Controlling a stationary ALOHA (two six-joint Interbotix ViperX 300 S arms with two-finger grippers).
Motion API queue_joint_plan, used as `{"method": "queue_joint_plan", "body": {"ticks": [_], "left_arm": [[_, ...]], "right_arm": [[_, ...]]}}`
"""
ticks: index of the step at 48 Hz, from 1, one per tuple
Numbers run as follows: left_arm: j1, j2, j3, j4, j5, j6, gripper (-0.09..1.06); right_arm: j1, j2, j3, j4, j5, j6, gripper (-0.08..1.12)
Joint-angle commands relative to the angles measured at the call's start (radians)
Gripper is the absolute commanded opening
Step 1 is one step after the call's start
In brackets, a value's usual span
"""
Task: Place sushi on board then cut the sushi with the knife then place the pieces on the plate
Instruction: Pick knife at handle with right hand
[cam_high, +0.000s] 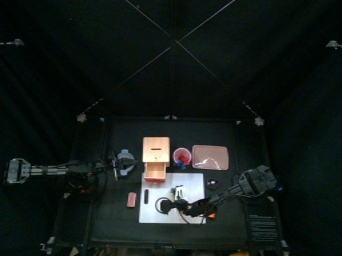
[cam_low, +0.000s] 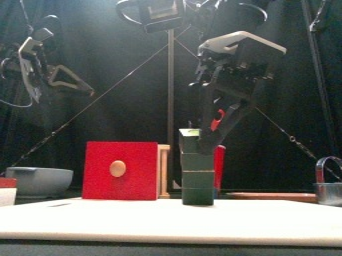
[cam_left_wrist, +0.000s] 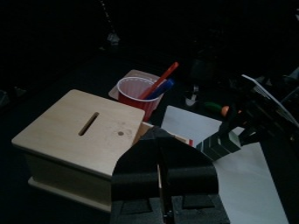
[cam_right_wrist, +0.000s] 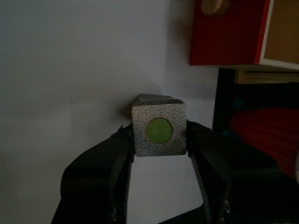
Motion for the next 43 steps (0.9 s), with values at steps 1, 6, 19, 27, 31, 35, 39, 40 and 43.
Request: {"method": "queue_joint_plan", "body": {"ticks": [1, 6, 19, 27, 31, 35, 39, 40, 43], "left_arm": [[0.018, 0.002, -0.015, -0.018, -0.012, -0.002, 0.10], [0.037, 0.002, -0.015, -0.032, -0.012, 0.000, 0.10], [0.058, 0.002, -0.015, -0.032, -0.014, 0.000, 0.10], [0.071, 0.002, -0.014, -0.034, -0.014, 0.000, 0.10], [0.078, 0.003, -0.011, -0.032, -0.012, 0.002, 0.10], [0.086, 0.002, -0.008, -0.034, -0.012, 0.002, 0.10], [0.091, 0.002, -0.006, -0.034, -0.012, 0.002, 0.10], [0.091, 0.002, -0.005, -0.034, -0.014, 0.002, 0.10], [0.091, 0.002, -0.003, -0.032, -0.014, 0.002, 0.10]], "right_arm": [[0.011, -0.020, -0.028, 0.031, -0.005, 0.000, 0.75], [0.018, -0.018, -0.044, 0.077, -0.005, 0.002, 0.78], [0.017, -0.014, -0.057, 0.155, 0.011, -0.008, 0.89], [0.023, -0.014, -0.083, 0.146, -0.008, -0.008, 0.93], [0.029, -0.009, -0.103, 0.140, -0.006, -0.003, 0.94], [0.048, -0.006, -0.132, 0.129, 0.009, 0.006, 0.94], [0.064, -0.002, -0.153, 0.129, 0.051, 0.011, 0.94], [0.069, 0.000, -0.155, 0.129, 0.063, 0.012, 0.94], [0.071, 0.002, -0.156, 0.129, 0.107, 0.034, 0.93]]}}
